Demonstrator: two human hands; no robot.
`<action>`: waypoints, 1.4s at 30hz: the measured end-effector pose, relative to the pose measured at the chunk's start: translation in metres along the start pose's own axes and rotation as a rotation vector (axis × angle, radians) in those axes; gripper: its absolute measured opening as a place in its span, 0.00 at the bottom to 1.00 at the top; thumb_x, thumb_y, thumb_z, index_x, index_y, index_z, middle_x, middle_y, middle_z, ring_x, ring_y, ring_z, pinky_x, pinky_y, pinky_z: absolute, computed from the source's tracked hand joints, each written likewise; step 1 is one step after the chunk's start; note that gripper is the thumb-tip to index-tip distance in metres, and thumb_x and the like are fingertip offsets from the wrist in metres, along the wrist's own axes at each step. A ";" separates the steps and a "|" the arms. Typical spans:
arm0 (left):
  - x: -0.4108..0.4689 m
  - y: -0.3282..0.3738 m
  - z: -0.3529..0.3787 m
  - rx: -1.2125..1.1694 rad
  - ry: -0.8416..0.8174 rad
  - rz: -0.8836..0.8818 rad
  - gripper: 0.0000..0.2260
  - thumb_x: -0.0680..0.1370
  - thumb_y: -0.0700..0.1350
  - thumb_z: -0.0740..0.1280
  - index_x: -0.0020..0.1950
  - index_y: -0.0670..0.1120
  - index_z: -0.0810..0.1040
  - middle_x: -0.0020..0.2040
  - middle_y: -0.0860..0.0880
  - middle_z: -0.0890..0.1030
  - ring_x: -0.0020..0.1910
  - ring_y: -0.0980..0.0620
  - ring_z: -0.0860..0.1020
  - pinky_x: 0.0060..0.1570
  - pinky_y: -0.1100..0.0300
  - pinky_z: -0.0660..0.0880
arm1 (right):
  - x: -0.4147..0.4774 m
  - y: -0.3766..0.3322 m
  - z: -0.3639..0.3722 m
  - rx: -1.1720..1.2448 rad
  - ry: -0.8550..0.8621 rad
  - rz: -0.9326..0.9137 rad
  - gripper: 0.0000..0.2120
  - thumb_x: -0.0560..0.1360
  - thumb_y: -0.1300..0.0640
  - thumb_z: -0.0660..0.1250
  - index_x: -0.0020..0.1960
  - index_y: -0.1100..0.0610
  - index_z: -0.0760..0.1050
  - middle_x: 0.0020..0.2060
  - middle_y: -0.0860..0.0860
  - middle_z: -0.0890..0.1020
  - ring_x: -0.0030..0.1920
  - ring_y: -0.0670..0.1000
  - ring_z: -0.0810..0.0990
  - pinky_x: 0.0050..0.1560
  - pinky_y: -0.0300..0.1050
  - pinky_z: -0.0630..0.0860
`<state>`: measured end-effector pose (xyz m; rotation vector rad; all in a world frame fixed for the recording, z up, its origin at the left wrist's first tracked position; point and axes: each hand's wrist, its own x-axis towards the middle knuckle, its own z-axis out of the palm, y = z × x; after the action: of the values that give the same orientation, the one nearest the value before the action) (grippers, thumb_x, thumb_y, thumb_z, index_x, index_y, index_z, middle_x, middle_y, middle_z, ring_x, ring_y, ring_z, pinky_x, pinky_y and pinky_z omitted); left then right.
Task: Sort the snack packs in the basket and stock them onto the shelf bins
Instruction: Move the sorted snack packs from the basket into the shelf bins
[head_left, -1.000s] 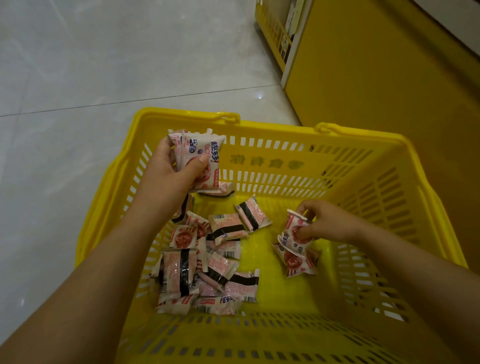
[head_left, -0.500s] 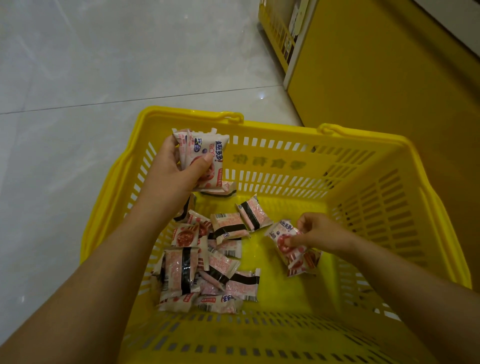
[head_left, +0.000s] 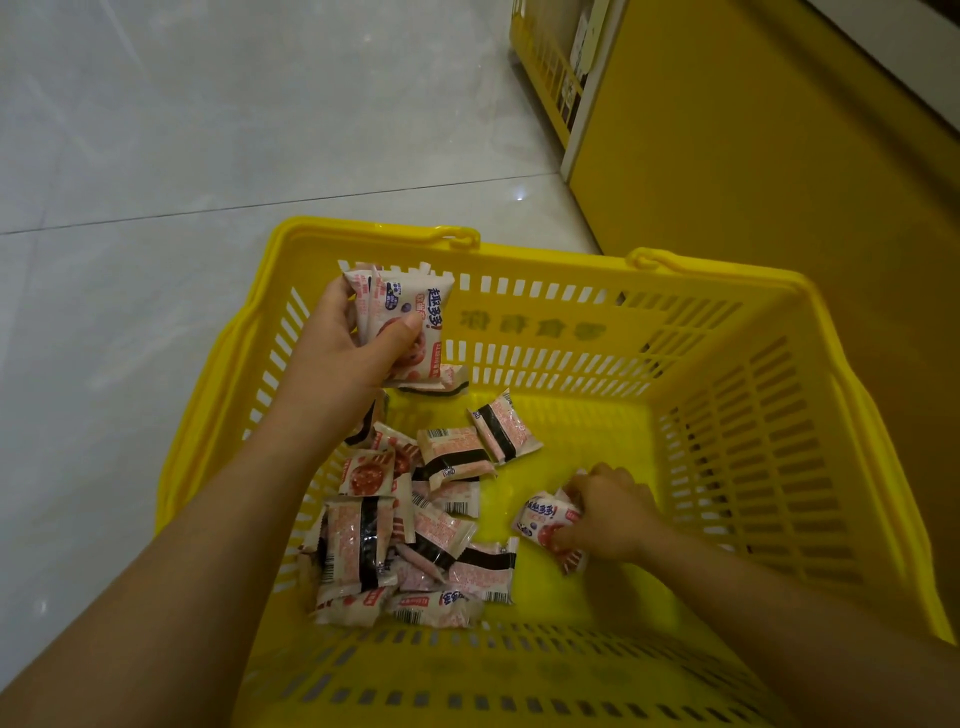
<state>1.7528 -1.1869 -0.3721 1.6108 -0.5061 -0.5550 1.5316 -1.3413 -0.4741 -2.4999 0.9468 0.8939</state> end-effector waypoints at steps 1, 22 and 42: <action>0.000 0.000 0.000 0.003 -0.004 0.001 0.10 0.77 0.47 0.69 0.56 0.56 0.74 0.51 0.54 0.83 0.48 0.57 0.83 0.42 0.62 0.81 | 0.000 -0.004 0.001 -0.033 0.013 -0.014 0.30 0.66 0.36 0.70 0.62 0.49 0.71 0.57 0.51 0.73 0.60 0.54 0.70 0.59 0.49 0.66; 0.001 -0.001 0.000 0.027 0.002 -0.004 0.10 0.77 0.47 0.69 0.56 0.55 0.73 0.50 0.54 0.83 0.48 0.57 0.83 0.43 0.61 0.81 | 0.003 0.019 0.004 -0.029 0.097 -0.171 0.31 0.63 0.34 0.70 0.61 0.47 0.72 0.53 0.53 0.70 0.58 0.55 0.69 0.53 0.45 0.71; -0.007 0.032 0.031 -0.008 -0.036 -0.028 0.10 0.77 0.46 0.69 0.56 0.53 0.74 0.51 0.52 0.83 0.48 0.53 0.83 0.47 0.55 0.81 | -0.038 0.013 -0.063 0.768 0.307 -0.185 0.32 0.76 0.55 0.68 0.69 0.49 0.51 0.64 0.58 0.69 0.48 0.60 0.82 0.47 0.59 0.80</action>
<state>1.7281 -1.2106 -0.3423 1.6044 -0.5083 -0.6073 1.5287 -1.3638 -0.4027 -2.0126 0.8999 0.0416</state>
